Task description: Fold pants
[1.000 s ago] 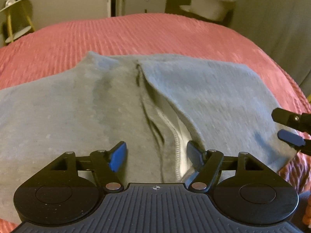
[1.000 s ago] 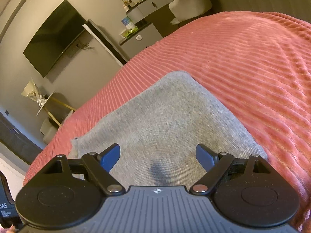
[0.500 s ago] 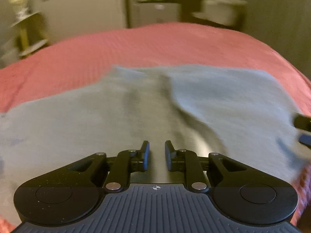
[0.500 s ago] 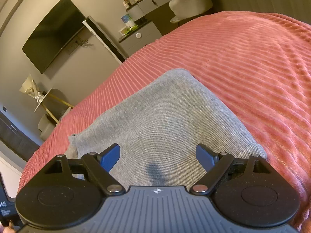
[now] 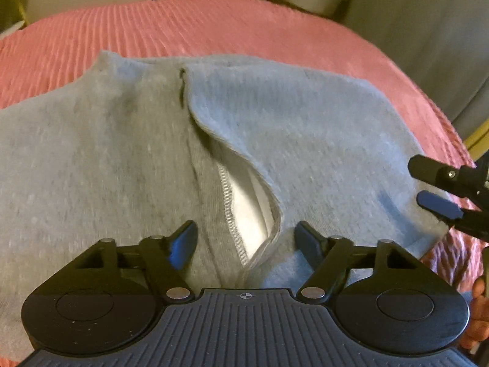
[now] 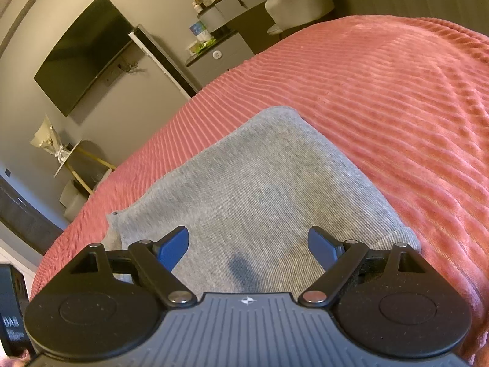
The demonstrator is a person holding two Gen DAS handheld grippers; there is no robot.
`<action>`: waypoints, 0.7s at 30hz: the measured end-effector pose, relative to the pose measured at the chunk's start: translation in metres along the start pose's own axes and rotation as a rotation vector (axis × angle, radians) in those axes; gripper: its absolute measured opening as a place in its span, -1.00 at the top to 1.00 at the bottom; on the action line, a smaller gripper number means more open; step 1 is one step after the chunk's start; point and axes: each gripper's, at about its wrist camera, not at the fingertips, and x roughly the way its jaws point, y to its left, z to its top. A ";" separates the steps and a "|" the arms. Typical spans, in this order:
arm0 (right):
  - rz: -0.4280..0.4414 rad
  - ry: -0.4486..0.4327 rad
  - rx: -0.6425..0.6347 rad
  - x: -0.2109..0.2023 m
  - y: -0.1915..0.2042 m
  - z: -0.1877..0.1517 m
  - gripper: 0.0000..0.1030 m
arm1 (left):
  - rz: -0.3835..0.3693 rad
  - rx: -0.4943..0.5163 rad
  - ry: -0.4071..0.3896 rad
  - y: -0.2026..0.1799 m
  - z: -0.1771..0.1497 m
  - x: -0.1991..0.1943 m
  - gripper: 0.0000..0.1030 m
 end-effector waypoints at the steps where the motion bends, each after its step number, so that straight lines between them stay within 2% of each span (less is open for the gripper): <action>1: 0.000 -0.001 0.000 0.000 0.000 0.000 -0.66 | -0.012 -0.021 -0.009 0.005 0.001 -0.004 0.08; 2: 0.000 -0.001 0.000 0.000 0.001 0.000 -0.66 | -0.042 -0.049 -0.022 0.010 0.001 -0.008 0.36; 4: 0.005 -0.001 0.011 -0.001 0.000 0.000 -0.66 | -0.079 -0.101 -0.027 0.020 0.003 -0.012 0.48; 8: 0.051 0.004 0.088 -0.009 -0.008 0.003 -0.66 | -0.129 -0.137 -0.039 0.025 -0.001 -0.014 0.47; 9: 0.080 0.005 0.143 -0.016 -0.013 0.003 -0.66 | -0.141 -0.145 -0.037 0.028 -0.003 -0.015 0.41; 11: 0.132 -0.012 0.242 -0.033 -0.023 0.001 -0.66 | -0.188 -0.147 -0.006 0.030 -0.004 -0.012 0.03; 16: 0.143 0.028 0.342 -0.054 -0.035 -0.010 -0.66 | -0.187 -0.073 0.002 0.016 -0.005 -0.010 -0.26; 18: 0.099 0.026 0.345 -0.055 -0.035 -0.011 -0.66 | -0.153 -0.060 -0.011 0.011 -0.006 -0.011 -0.10; 19: 0.064 0.017 0.340 -0.057 -0.034 -0.010 -0.66 | -0.123 -0.043 -0.028 0.009 -0.008 -0.012 0.29; 20: 0.035 0.007 0.339 -0.059 -0.035 -0.009 -0.66 | -0.102 -0.024 -0.036 0.009 -0.008 -0.010 0.46; 21: 0.013 -0.006 0.348 -0.060 -0.036 -0.009 -0.66 | -0.115 -0.035 -0.041 0.012 -0.009 -0.011 0.50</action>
